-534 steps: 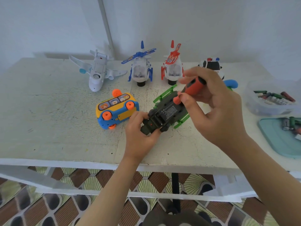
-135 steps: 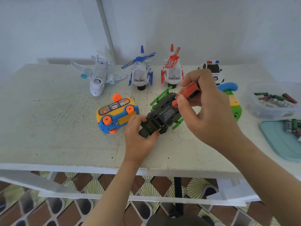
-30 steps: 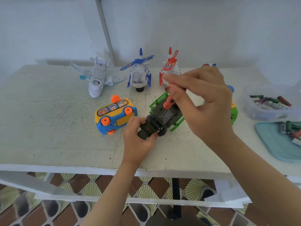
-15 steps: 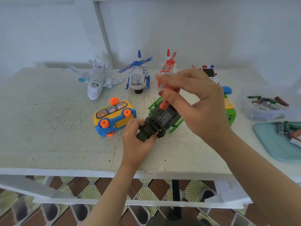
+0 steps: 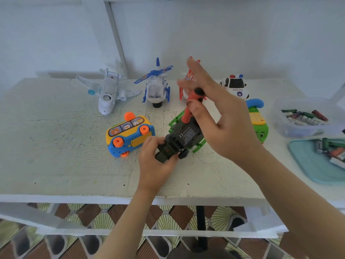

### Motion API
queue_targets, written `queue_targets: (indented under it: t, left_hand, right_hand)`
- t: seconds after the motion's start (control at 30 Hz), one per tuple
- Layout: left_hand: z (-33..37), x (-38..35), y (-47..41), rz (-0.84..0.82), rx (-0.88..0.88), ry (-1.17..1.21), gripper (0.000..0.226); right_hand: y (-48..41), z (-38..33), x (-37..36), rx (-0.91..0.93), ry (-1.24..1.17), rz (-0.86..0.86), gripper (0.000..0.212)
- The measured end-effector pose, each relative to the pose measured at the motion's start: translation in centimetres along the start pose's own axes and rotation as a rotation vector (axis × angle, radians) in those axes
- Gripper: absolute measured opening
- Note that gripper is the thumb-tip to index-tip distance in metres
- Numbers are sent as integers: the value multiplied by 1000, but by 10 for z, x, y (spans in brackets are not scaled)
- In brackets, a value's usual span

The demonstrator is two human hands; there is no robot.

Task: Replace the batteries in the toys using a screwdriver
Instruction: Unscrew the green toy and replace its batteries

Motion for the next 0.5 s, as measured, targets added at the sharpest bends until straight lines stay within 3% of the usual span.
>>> queue_targets:
  t: [0.1,0.33,0.5]
  left_hand:
    - [-1,0,0,3,1,0,39]
    - [0,0,0,3,-1,-9,41]
    - [1,0,0,4,1,-11,40]
  right_hand:
    - [3,1,2,27,63,-32,41]
    - [1,-3,9,87,184,138,36]
    - [5,-6,17,57,225,-54,30]
Point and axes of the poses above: each hand's wrist, its own y-axis away from the middle knuckle, its own x-axis out of the back of the hand, z = x × y, the point moved 2 cm from there along -y, towards the middle knuckle, and after that the axes turned 13 degrees about -x, right-handed, at the moved point
